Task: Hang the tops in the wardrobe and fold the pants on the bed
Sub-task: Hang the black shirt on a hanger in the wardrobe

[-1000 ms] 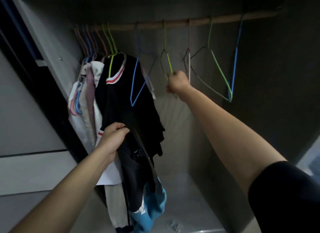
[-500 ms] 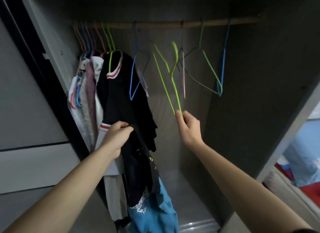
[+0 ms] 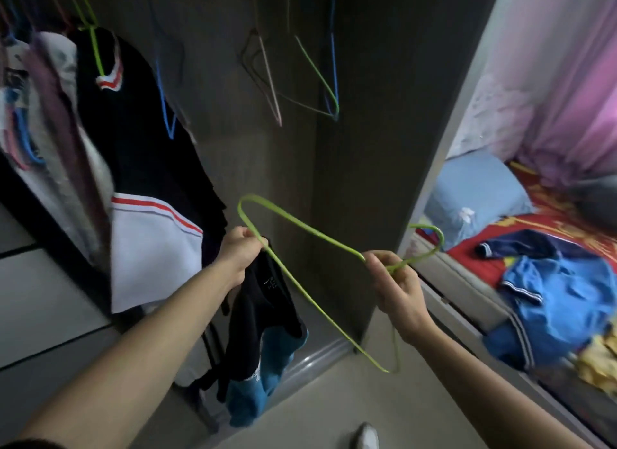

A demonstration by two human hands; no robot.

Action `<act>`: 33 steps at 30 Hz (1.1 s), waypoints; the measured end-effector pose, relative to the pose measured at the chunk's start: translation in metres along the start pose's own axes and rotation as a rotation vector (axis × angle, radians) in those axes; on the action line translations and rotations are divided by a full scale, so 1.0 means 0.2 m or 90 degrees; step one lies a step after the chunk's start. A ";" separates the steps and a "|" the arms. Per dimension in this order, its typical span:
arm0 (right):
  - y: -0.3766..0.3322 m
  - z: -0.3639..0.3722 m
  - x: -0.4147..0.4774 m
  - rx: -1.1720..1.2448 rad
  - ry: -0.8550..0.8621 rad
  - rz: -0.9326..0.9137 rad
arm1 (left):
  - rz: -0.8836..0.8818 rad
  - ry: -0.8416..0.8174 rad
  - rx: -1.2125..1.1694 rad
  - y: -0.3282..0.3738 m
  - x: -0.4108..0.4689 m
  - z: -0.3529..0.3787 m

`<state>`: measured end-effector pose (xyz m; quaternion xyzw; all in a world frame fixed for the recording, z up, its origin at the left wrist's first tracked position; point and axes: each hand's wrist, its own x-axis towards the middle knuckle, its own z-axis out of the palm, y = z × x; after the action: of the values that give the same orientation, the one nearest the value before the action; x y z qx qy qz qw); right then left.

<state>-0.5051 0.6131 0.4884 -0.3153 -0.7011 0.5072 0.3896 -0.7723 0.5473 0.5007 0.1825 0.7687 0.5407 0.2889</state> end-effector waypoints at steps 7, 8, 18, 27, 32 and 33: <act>0.05 -0.19 -0.25 -0.193 -0.024 0.031 | 0.044 0.035 0.048 -0.06 0.00 0.14; 0.06 -0.22 -0.26 -0.220 -0.019 0.034 | 0.056 0.042 0.066 -0.06 0.01 0.15; 0.02 -0.27 -0.04 -0.417 -0.140 -0.012 | 0.280 -0.106 0.221 0.08 -0.22 0.41; 0.09 -0.31 0.18 -0.264 -0.131 0.064 | 0.446 -0.168 0.261 0.29 -0.46 0.47; -0.06 -0.39 0.20 -0.049 -0.053 -0.024 | 0.721 0.060 0.520 0.40 -0.38 0.42; -0.10 -0.40 0.22 -0.032 -0.043 -0.044 | 0.759 0.109 0.558 0.42 -0.36 0.41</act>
<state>-0.4581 0.6806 0.5324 -0.2835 -0.7370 0.4857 0.3750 -0.6669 0.5943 0.5766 0.6243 0.7043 0.2618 -0.2137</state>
